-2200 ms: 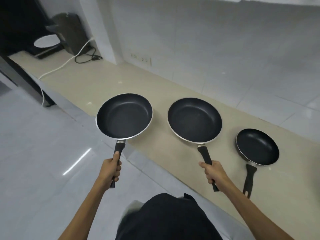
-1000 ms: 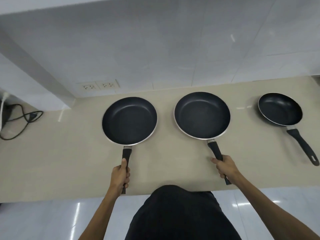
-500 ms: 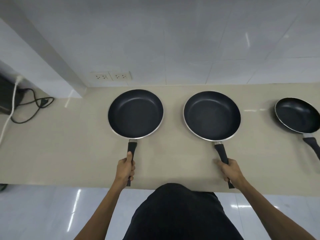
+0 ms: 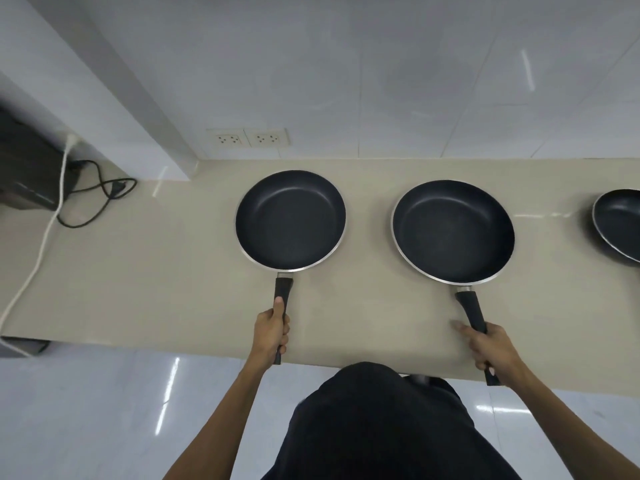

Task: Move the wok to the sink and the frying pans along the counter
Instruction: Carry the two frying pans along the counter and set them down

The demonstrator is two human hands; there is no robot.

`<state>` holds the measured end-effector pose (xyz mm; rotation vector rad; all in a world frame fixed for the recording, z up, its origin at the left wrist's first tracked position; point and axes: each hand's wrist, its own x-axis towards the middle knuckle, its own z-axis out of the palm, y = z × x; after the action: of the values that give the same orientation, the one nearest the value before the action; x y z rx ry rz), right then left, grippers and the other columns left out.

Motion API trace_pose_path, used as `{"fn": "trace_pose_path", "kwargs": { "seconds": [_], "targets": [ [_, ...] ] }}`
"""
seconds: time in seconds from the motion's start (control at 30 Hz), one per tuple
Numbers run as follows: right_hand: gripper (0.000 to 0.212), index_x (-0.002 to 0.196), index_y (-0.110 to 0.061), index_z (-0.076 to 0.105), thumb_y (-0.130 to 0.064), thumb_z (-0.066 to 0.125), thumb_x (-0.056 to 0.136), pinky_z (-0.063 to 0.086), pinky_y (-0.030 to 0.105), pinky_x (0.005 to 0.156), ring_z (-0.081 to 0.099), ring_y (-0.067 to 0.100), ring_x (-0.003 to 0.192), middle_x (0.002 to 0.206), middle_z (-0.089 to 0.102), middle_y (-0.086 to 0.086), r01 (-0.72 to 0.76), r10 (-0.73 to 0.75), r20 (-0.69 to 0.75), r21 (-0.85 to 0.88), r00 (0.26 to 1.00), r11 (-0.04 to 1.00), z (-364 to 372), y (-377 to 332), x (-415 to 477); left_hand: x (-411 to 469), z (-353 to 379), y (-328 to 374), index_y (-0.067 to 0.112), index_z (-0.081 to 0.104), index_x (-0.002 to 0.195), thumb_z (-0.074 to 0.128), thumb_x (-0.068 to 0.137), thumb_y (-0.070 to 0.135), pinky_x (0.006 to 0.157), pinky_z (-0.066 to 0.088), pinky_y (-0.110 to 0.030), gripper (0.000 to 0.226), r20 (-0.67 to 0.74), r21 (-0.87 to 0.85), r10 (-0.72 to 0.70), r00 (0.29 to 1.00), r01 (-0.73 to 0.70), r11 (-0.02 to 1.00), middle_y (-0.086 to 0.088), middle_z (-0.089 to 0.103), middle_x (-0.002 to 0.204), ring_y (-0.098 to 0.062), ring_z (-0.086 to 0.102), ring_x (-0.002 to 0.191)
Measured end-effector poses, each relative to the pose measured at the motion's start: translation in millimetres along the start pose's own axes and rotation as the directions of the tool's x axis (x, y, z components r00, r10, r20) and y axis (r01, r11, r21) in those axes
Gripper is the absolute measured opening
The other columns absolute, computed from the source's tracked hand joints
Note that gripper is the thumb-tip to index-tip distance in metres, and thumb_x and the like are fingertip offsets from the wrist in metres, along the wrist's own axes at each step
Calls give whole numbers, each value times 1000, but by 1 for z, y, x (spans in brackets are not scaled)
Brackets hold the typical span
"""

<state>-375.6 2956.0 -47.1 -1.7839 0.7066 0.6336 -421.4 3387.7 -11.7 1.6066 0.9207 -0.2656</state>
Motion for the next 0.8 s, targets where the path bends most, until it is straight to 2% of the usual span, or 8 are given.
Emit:
{"fn": "trace_pose_path", "kwargs": {
  "seconds": [0.2, 0.37, 0.5, 0.8],
  "targets": [
    [34, 83, -11, 49, -27, 78, 91, 35, 26, 34, 34, 13, 36, 48, 40, -1, -54, 54, 34, -3, 998, 999, -3, -2, 0, 1, -9, -20, 9, 49, 77, 39, 103, 51, 41, 31, -25, 51, -19, -13, -44, 999, 44, 999, -3, 40, 57, -14, 33, 41],
    [38, 76, -13, 45, -26, 78, 90, 34, 26, 35, 34, 14, 34, 46, 39, -1, -63, 64, 24, -33, 998, 997, -2, -4, 1, 4, -15, -31, 9, 48, 77, 40, 103, 51, 38, 31, -24, 51, -50, -53, -40, 998, 38, 998, -5, 39, 55, -15, 32, 39],
    [36, 77, -13, 47, -25, 78, 91, 36, 25, 37, 36, 14, 34, 46, 40, -1, -79, 80, 17, -49, 997, 996, 0, -6, 0, 10, -18, -32, 10, 47, 75, 40, 102, 53, 39, 29, -24, 51, -71, -67, -52, 996, 47, 997, -5, 37, 56, -15, 30, 40],
    [35, 73, -13, 47, -23, 76, 92, 36, 26, 35, 36, 14, 33, 45, 39, -1, -82, 83, 5, -46, 997, 996, 14, -15, -2, 22, -28, -21, 11, 46, 74, 40, 102, 53, 38, 31, -23, 52, -37, -33, -59, 998, 57, 998, -3, 39, 56, -14, 32, 39]
  ]
}}
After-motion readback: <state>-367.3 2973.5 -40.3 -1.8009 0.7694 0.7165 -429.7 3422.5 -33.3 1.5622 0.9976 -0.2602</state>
